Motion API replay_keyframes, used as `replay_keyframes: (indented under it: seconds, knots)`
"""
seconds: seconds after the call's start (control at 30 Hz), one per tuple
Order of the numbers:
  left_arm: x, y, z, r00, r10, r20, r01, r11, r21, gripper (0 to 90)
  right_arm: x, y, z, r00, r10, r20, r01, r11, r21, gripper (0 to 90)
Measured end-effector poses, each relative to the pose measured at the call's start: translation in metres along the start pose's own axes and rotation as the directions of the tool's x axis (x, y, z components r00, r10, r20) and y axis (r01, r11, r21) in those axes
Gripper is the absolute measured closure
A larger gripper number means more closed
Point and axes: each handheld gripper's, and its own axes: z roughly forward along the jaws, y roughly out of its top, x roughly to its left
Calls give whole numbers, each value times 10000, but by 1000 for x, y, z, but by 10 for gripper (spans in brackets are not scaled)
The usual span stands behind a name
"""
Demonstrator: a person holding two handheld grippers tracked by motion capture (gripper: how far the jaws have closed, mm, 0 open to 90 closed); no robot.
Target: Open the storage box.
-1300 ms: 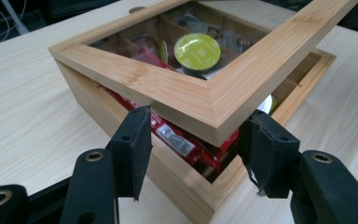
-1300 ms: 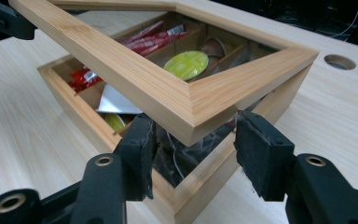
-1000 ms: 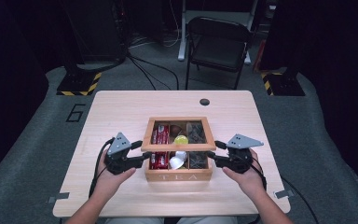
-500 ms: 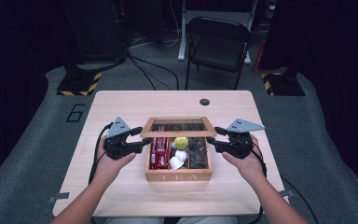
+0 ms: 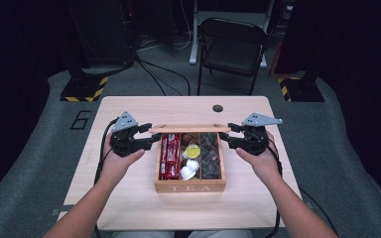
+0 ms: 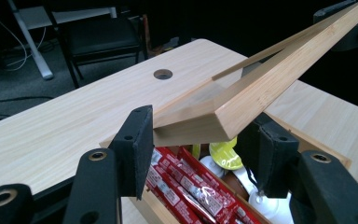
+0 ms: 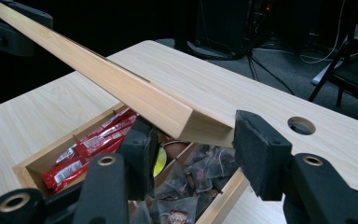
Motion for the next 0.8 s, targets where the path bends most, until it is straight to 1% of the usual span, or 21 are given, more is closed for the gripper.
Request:
replay_keyframes:
  seconds: [0.03,0.1,0.13,0.17,0.2,0.27,0.37,0.5,0.63,0.7,0.73,0.77,0.8]
  knots:
    - [0,1,0,10000,-68,38,68,10000,9,463,-1,2,1,10000,-44,5,44,10000,11,503]
    - [1,4,1,10000,0,-54,0,10000,-22,466,-2,5,2,10000,3,50,-4,10000,49,508]
    - [2,6,1,9999,47,-126,-48,10000,-50,467,-2,6,3,10000,-58,50,58,10000,22,509]
    - [2,7,2,9999,-14,-101,13,10000,-49,470,-3,8,3,9999,-80,76,80,10000,17,509]
    - [2,8,2,9998,60,-166,-60,10000,-27,471,-3,9,4,9999,-97,134,97,10000,-14,509]
    - [3,10,2,9998,76,-198,-77,10000,-46,474,-4,11,6,9998,-63,178,64,10000,-49,512]
    - [5,13,3,9999,-23,-157,22,10000,-44,475,-6,12,7,9997,96,208,-94,9999,-86,526]
    - [8,17,5,9998,-125,-162,123,9999,-91,476,-9,16,9,9995,148,270,-146,9999,-60,539]
    - [11,21,7,9996,41,-281,-49,9996,-274,483,-11,22,11,9991,177,391,-175,9998,-58,549]
    - [13,22,8,9995,-56,-301,46,9994,-335,483,-14,25,13,9990,200,407,-195,9997,-122,552]
    - [14,22,10,9992,-45,-403,30,9993,-370,491,-14,25,14,9987,297,420,-291,9995,-157,552]
    - [15,21,11,9989,-76,-465,59,9993,-368,512,-15,26,15,9986,311,417,-303,9993,-211,552]
    - [17,21,13,9989,-170,-430,155,9993,-344,524,-15,27,15,9986,321,419,-314,9993,-177,551]
